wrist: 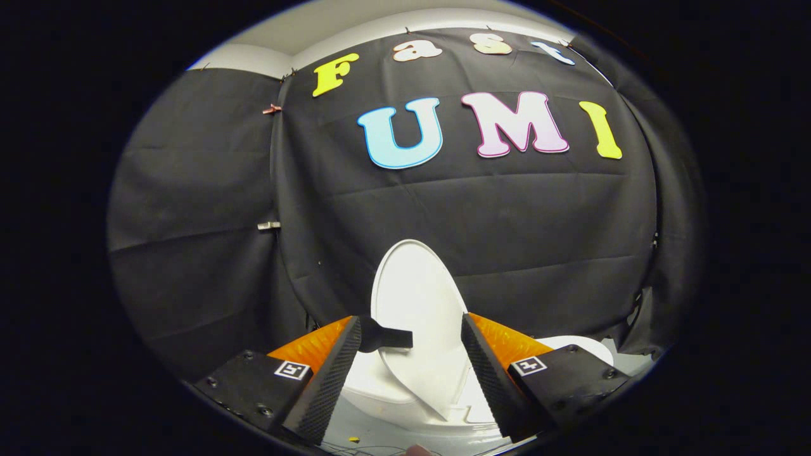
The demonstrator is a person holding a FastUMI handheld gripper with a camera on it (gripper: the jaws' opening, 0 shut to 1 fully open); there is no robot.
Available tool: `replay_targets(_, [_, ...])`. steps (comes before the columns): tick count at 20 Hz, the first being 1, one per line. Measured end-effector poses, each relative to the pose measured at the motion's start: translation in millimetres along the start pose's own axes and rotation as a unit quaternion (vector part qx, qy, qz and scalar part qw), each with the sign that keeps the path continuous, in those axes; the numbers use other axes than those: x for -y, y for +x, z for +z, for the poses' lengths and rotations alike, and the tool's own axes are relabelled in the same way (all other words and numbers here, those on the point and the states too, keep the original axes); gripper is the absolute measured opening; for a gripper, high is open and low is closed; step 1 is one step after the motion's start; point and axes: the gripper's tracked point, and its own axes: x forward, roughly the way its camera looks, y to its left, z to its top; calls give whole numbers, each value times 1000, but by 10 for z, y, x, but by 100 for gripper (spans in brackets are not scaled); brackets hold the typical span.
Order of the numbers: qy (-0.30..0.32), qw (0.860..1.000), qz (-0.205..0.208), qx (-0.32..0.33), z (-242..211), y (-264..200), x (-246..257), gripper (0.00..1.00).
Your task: Open the toilet lid.
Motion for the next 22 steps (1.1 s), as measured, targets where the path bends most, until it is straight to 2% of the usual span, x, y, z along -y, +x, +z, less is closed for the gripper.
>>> replay_targets(2, [-7,1000,-4,18,165,-61,186,99])
replay_targets(6, [-52,997,-31,50,333,-81,889,99])
replay_targets(16, [-87,990,-109,28,-172,100,2723,99])
replay_targets(22, [-82,986,-135,49,-365,141,3410,99])
